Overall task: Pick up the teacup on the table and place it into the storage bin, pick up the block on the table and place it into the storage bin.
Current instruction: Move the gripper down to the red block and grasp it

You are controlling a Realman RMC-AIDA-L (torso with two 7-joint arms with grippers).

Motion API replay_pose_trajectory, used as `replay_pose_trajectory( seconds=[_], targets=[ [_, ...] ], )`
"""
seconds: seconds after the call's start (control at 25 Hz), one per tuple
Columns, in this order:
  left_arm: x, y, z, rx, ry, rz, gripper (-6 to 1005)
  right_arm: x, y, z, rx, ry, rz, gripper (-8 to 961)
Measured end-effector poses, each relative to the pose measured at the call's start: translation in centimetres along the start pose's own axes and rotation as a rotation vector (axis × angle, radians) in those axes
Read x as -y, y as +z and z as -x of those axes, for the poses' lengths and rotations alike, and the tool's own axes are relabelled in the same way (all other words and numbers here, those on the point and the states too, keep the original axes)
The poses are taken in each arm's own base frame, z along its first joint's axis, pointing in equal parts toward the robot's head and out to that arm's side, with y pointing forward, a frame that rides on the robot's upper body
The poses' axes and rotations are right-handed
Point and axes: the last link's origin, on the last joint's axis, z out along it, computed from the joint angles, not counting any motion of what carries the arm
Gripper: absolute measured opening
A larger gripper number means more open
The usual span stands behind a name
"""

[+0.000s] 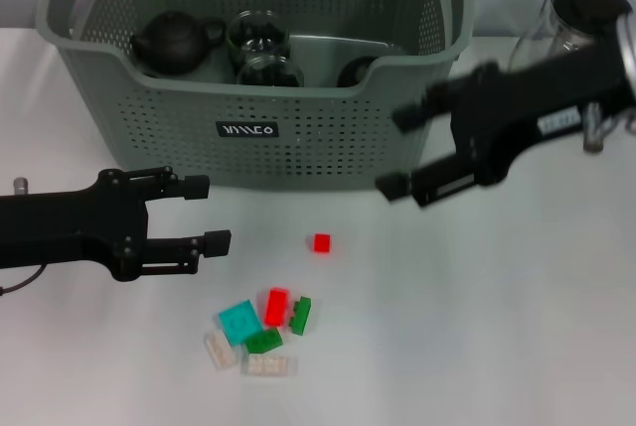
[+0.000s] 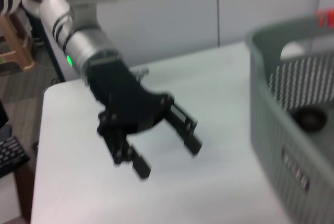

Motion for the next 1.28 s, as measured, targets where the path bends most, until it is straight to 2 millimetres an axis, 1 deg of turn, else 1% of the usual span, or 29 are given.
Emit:
replay_pose_trajectory(
  seconds=[0.12,0.24,0.4,0.56,0.72,0.92,1.28],
  targets=[
    [0.0,0.0,0.0,0.004,0.004,0.003,781,0.2,1.3,-1.6,-0.043,0.064,0.036,868],
    [-0.1,-0.1,0.1,0.011,0.011,0.003,781,0.7,3.2,-2.5,-0.092,0.107,0.067,867],
    [-0.1,-0.3,0.2,0.011,0.023,-0.004,781,1.8,6.7,-3.6,-0.164,0.146,0.054,867],
    [-0.1,-0.3,0.1,0.012,0.027,-0.002,782,2.7,9.9,-4.4,-0.215,0.151,0.011,866],
    [0.0,-0.3,0.1,0.014,0.029,0.0,782,3.1,12.1,-4.6,-0.251,0.122,-0.037,865],
    [0.0,-0.3,0.1,0.014,0.028,0.001,782,3.0,13.6,-4.7,-0.259,0.097,-0.067,864],
    [0.0,-0.2,0.1,0.013,0.024,-0.001,782,3.2,14.5,-5.0,-0.264,0.072,-0.106,863]
  ],
)
